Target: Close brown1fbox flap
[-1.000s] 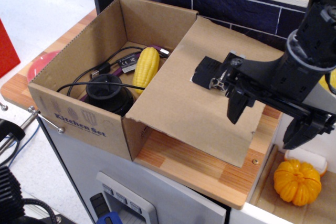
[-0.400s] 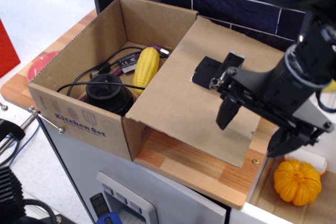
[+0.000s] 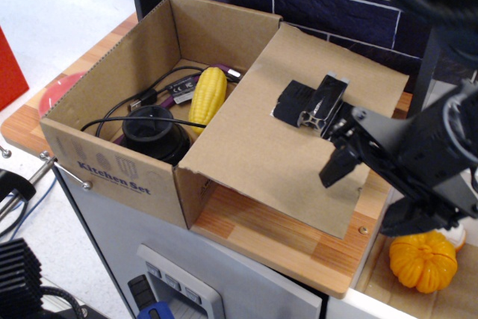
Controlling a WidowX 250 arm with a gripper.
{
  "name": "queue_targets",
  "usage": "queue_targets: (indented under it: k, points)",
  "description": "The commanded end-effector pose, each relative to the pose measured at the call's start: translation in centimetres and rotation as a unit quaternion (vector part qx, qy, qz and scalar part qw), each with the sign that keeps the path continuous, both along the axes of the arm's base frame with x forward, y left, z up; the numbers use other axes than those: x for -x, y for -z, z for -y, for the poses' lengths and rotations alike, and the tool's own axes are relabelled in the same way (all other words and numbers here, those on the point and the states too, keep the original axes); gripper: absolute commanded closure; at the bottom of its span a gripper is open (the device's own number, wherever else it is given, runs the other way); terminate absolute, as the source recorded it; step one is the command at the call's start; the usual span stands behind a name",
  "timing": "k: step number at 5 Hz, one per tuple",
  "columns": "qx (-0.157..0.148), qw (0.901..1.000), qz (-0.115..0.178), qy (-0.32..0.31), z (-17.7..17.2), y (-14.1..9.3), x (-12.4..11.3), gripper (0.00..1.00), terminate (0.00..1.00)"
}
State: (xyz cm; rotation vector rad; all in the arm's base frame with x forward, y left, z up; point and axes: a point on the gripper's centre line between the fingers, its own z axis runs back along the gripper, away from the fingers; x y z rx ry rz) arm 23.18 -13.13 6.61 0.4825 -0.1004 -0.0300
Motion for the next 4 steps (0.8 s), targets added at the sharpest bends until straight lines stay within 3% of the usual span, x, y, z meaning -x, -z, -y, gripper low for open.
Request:
queue_targets:
  k: [1,2,4]
  points:
    - [-0.007,0.9994,0.032,0.010,0.0,0.0,-0.4,0.00,0.00]
    - [-0.031,0.9982,0.045,0.023,-0.9,0.6,-0.1,0.00,0.00]
    - [-0.039,0.9978,0.033,0.043,-2.7,0.1,-0.3,0.00,0.00]
